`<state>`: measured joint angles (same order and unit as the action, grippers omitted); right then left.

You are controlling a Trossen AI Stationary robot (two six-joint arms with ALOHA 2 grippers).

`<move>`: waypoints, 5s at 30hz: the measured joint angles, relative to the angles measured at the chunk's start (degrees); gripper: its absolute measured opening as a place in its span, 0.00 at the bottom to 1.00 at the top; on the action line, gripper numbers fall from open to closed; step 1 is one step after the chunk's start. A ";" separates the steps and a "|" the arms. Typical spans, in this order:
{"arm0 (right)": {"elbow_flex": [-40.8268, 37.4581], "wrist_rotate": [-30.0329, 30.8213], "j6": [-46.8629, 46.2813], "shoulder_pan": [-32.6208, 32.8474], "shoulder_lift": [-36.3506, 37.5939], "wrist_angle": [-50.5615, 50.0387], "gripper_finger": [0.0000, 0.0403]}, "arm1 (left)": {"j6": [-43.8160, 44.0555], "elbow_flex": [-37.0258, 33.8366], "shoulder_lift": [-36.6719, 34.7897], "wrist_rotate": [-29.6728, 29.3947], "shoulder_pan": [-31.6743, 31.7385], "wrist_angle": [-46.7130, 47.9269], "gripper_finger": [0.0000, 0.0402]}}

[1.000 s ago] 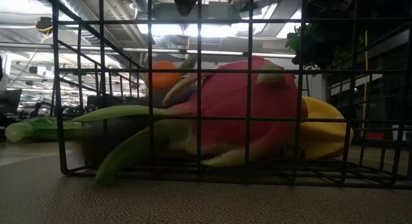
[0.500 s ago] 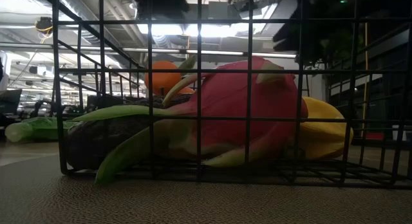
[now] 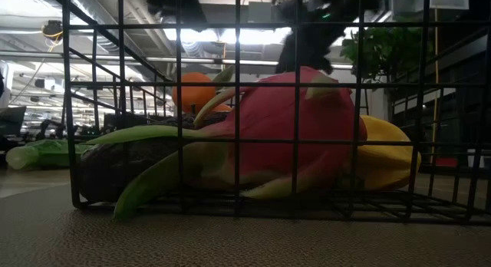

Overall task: Build produce basket
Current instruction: Put the orange carrot into the black wire basket, then put the violet grapes into the black wire basket

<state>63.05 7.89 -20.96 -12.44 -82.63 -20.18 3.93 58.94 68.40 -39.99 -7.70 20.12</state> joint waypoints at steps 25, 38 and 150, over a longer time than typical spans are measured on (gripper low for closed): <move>22.42 6.67 -18.14 -3.97 -37.24 -0.42 0.30 | 7.69 -0.02 -2.53 -0.85 0.12 14.12 0.41; 22.74 8.44 -21.84 -3.11 -40.75 -2.78 0.30 | 7.92 -0.02 -2.53 -0.85 0.10 14.14 0.41; 47.99 4.53 -7.22 33.54 -22.68 -59.11 0.41 | 12.20 -0.04 -2.51 -5.13 1.04 15.39 0.41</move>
<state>111.04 12.42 -28.18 21.10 -105.31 -79.29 16.13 58.89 65.89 -45.12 -6.66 35.51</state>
